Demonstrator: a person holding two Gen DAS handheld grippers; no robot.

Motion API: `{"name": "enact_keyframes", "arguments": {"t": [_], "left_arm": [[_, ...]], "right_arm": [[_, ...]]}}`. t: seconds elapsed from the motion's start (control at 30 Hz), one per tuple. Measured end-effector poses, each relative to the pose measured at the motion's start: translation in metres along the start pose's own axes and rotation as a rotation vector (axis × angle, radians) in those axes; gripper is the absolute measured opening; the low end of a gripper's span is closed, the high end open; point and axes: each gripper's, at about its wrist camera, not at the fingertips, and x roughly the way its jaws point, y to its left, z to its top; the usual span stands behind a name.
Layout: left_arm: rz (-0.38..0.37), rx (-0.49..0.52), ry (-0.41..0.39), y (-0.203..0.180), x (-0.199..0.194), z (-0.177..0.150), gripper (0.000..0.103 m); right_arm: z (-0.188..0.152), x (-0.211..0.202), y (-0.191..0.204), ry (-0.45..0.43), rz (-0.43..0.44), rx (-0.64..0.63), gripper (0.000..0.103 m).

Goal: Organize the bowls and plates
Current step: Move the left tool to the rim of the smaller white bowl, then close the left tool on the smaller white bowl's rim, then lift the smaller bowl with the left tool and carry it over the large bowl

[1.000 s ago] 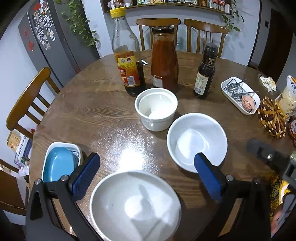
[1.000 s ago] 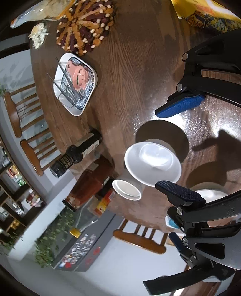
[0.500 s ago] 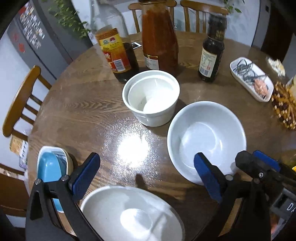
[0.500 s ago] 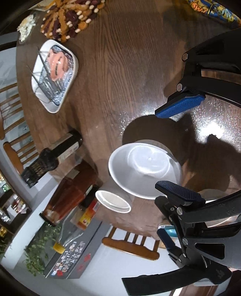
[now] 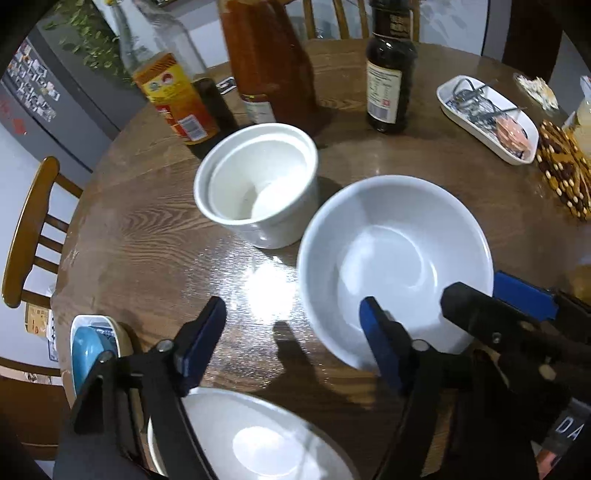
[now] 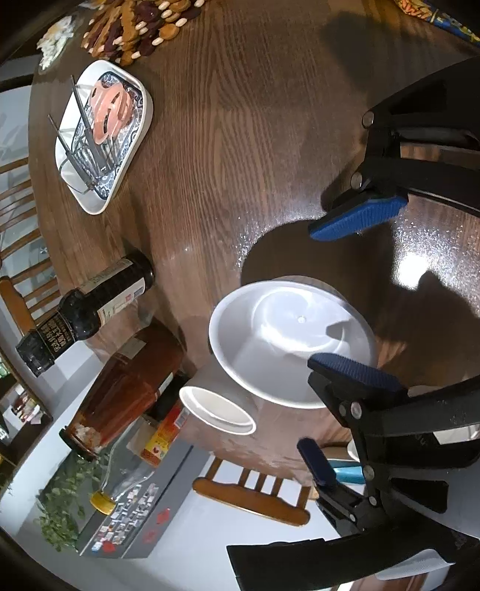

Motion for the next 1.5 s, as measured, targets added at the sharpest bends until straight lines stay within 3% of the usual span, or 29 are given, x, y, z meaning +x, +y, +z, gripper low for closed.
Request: {"name": "enact_keyframes", "arguments": {"t": [0.13, 0.2, 0.3, 0.93, 1.5], "left_arm": [[-0.022, 0.024, 0.014, -0.009, 0.004, -0.002, 0.053], [-0.036, 0.034, 0.027, -0.013, 0.006, -0.001, 0.04], [-0.046, 0.044, 0.037, -0.019, 0.009, -0.003, 0.033], [-0.029, 0.04, 0.03, -0.022, 0.013, -0.002, 0.026], [-0.031, 0.049, -0.027, -0.029, -0.006, -0.003, 0.026]], "right_arm": [[0.0, 0.004, 0.001, 0.014, 0.013, -0.016, 0.052], [0.001, 0.007, 0.002, 0.028, 0.038, -0.024, 0.044], [0.002, 0.01, 0.003, 0.037, 0.055, -0.036, 0.04], [0.001, 0.013, -0.009, 0.04, 0.081, -0.012, 0.027], [-0.002, -0.007, -0.01, -0.014, 0.065, -0.021, 0.027]]}}
